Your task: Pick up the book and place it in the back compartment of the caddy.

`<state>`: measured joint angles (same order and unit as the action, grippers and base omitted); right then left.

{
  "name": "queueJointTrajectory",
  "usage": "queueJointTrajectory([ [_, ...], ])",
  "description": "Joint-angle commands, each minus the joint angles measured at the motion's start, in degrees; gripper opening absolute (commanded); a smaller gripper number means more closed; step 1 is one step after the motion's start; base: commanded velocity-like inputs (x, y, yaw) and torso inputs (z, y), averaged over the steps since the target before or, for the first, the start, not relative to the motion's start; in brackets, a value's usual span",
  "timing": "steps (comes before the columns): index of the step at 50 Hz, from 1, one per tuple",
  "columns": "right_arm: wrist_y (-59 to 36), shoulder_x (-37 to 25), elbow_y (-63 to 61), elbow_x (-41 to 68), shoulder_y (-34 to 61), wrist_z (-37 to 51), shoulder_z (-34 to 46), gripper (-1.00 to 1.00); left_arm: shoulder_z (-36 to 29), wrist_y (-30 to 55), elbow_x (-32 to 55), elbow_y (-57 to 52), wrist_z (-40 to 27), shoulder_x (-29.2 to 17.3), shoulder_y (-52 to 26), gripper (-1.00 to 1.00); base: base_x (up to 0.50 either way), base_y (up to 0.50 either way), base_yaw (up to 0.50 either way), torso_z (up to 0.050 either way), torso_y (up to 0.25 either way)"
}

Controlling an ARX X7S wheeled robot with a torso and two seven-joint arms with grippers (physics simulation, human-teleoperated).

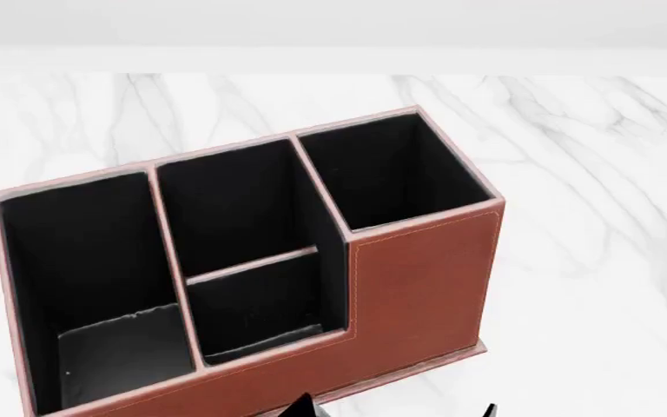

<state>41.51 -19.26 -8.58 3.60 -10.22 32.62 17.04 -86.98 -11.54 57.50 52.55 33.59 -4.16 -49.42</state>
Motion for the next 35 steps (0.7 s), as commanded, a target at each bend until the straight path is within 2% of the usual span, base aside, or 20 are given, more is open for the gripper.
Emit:
queueJointTrajectory([
  [1,0.1,-0.1,0.1,0.1,0.1,0.3,-0.1,1.0,-0.9,1.8,0.4,-10.9,-7.0,-8.0,-1.2,-1.0,0.0,0.0,0.0,0.0,0.0],
  [7,0.0,-0.1,0.2,0.1,0.2,0.4,-0.1,1.0,-0.3,1.5,0.4,-15.8,-9.3,-11.5,-1.9,-1.0,0.0,0.0,0.0,0.0,0.0],
  [20,0.1,0.0,0.5,-0.3,0.3,0.5,0.2,1.0,0.9,2.9,0.6,-31.2,-17.6,-22.0,-4.7,-1.0,0.0,0.0,0.0,0.0,0.001],
  [35,-0.1,-0.1,0.7,-0.4,0.4,0.7,0.4,1.0,1.1,6.3,0.1,-42.5,-24.3,-30.3,-7.8,-1.0,0.0,0.0,0.0,0.0,0.001],
])
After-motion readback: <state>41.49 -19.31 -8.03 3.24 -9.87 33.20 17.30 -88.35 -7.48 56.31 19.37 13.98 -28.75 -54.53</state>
